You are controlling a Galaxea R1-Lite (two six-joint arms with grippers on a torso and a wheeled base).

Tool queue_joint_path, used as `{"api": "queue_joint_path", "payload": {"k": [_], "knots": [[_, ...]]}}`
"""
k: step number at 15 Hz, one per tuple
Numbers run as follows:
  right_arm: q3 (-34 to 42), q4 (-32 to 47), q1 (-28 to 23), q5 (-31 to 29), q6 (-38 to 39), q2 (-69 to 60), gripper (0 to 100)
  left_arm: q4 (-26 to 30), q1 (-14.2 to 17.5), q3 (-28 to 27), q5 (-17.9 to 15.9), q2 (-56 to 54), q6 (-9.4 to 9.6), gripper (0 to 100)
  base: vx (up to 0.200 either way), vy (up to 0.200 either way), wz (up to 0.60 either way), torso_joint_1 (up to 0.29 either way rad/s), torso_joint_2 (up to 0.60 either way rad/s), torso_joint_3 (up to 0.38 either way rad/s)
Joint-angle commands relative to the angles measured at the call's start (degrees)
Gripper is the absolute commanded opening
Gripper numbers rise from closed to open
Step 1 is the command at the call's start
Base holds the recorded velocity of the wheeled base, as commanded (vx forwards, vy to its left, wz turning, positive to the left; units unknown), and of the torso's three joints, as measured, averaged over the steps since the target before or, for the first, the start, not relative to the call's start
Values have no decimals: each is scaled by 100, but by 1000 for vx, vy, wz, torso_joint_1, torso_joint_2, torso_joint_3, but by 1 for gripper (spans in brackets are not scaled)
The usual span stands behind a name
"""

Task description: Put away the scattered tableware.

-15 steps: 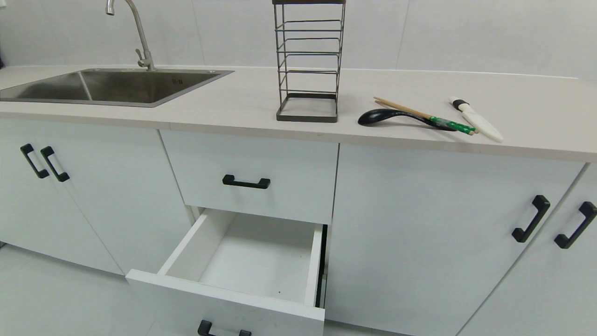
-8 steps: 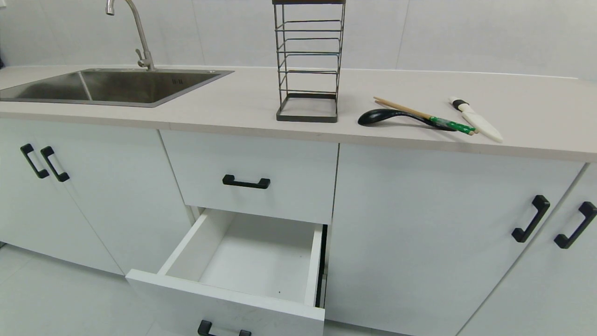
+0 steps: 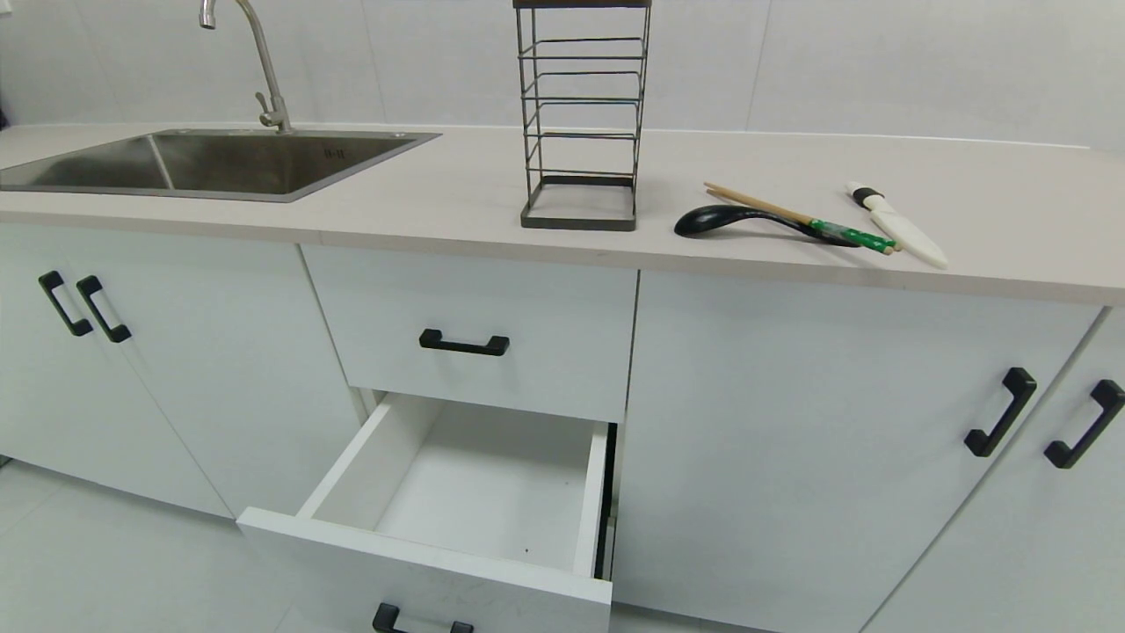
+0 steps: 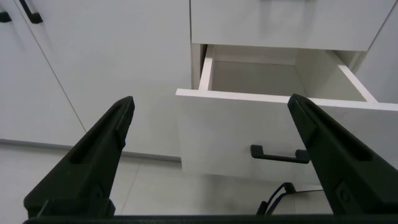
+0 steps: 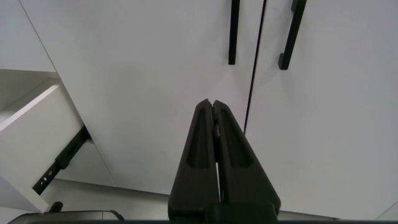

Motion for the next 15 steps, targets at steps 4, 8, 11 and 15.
{"api": "queue_joint_path", "payload": {"k": [4, 8, 11, 15], "knots": [[-2, 0, 1, 1, 2, 8, 0, 5, 10, 0, -4, 7, -20, 100, 0, 0, 0, 0, 0, 0], [-2, 0, 1, 1, -7, 8, 0, 5, 1, 0, -4, 7, -20, 100, 0, 0, 0, 0, 0, 0], [7, 0, 1, 1, 2, 8, 0, 5, 1, 0, -4, 7, -28, 100, 0, 0, 0, 0, 0, 0], [-2, 0, 1, 1, -7, 8, 0, 5, 10, 0, 14, 7, -28, 100, 0, 0, 0, 0, 0, 0]]}}
